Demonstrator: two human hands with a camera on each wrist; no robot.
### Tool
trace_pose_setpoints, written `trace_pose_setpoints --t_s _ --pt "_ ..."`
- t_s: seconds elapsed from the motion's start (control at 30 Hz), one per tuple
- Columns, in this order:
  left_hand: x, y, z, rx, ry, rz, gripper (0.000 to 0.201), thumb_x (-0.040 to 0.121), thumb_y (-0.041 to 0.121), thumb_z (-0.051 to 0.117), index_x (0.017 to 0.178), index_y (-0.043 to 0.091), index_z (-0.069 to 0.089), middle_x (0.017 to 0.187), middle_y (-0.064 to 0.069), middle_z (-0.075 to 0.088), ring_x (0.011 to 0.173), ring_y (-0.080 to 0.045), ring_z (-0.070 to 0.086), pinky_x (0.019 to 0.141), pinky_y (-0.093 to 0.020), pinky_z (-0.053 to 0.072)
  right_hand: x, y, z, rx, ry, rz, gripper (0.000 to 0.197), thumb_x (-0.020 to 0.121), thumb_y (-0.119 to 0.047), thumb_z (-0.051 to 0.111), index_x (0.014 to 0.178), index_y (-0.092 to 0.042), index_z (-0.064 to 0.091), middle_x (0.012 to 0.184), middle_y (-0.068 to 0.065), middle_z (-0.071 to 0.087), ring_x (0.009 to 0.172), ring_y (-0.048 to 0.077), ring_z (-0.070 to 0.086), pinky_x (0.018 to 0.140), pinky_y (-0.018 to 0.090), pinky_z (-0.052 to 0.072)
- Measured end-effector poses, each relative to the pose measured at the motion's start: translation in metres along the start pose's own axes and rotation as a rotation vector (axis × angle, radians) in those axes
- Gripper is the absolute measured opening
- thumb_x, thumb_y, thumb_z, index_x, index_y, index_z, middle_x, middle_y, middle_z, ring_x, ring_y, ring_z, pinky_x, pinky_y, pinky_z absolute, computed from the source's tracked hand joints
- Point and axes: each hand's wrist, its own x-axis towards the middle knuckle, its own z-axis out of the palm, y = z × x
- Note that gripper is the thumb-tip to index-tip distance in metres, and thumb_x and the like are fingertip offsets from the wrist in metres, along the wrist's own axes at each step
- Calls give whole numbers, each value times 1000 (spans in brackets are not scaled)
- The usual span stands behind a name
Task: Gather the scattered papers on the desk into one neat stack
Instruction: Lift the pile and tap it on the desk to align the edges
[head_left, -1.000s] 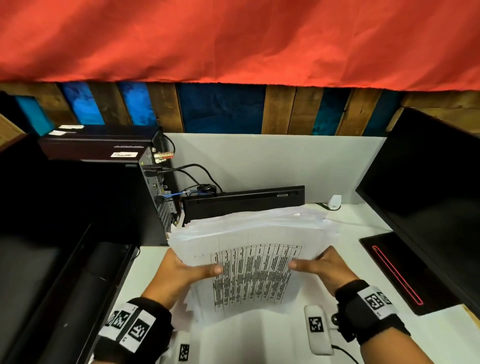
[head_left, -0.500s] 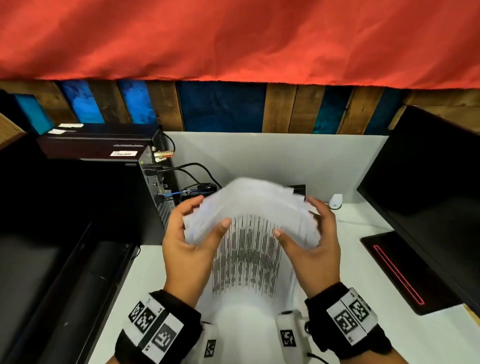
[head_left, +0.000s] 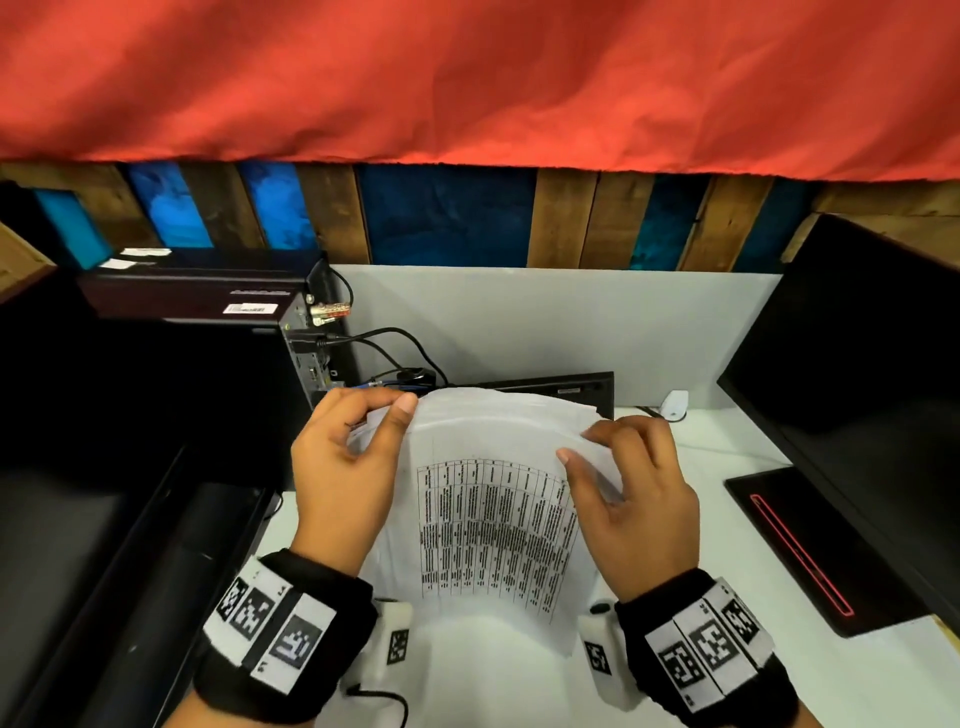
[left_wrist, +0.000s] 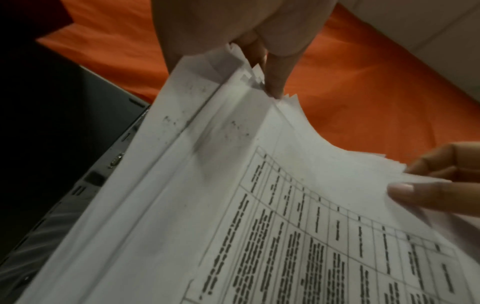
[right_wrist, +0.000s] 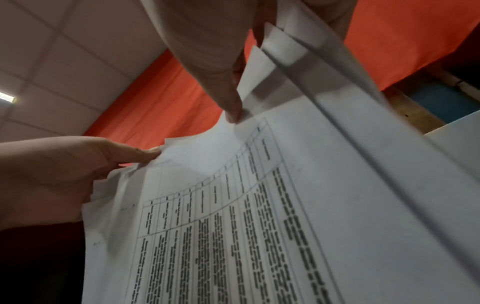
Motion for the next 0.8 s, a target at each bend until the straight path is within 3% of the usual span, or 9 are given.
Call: trace_pose_setpoints --t_s 0.1,0.17,0.3,0.4,0.43,0.5,0.6,0.7,0.8 --pt "-5 -1 -1 -19 42 -11 10 81 36 70 79 26 68 86 3 66 86 -10 62 82 -29 51 1 -5 -4 -40 -51 -33 43 82 -33 70 124 -31 60 99 -2 53 64 7 51 50 21 50" --pt "-8 3 1 -42 71 -23 25 74 48 72 76 24 65 83 1 65 82 -16 63 76 -33 53 3 -10 -6 -82 -116 -59 47 83 -39 68 128 -39 57 94 -3 52 65 7 51 50 20 49" --pt "-9 12 9 53 100 -32 48 64 65 72 66 20 54 73 1 57 72 -19 57 64 -37 50 2 -10 -6 -62 -89 -57 29 82 -36 69 109 -25 68 94 -2 57 63 12 58 46 26 51" --pt "-6 16 11 120 104 -35 57 62 70 69 63 17 48 69 0 52 68 -19 53 61 -37 47 -3 -5 -6 -44 -34 -55 18 81 -31 70 84 -14 64 95 0 60 58 16 58 42 29 50" --pt "-6 17 11 133 102 -36 59 62 71 68 63 16 46 69 0 51 67 -18 52 60 -36 46 -5 -5 -6 -34 -23 -56 19 81 -31 70 85 -14 62 95 -1 60 58 16 58 42 31 50" --pt "-6 18 12 160 96 -38 60 63 70 68 63 15 44 68 0 49 66 -17 50 58 -33 43 -5 -7 -8 9 -9 -71 26 82 -30 70 103 -17 62 93 -1 60 58 16 58 45 29 51" --pt "-5 17 13 211 85 -29 57 69 61 71 61 14 40 64 2 44 62 -18 47 56 -30 40 -4 -9 -11 -30 -44 -114 40 86 -33 67 125 -32 61 80 -4 57 54 14 53 47 26 49" --pt "-4 10 10 221 59 -13 45 78 45 66 61 16 38 63 2 42 60 -17 45 55 -29 38 -3 -5 -13 -37 -30 -89 31 86 -31 66 116 -25 69 81 -5 61 55 12 55 47 27 49" --pt "-4 3 6 181 49 -1 29 81 41 53 67 16 46 67 1 49 59 -18 46 56 -29 38 -2 -2 -15 -39 -1 -89 19 84 -30 69 94 -15 71 88 -3 67 62 13 64 46 28 52"
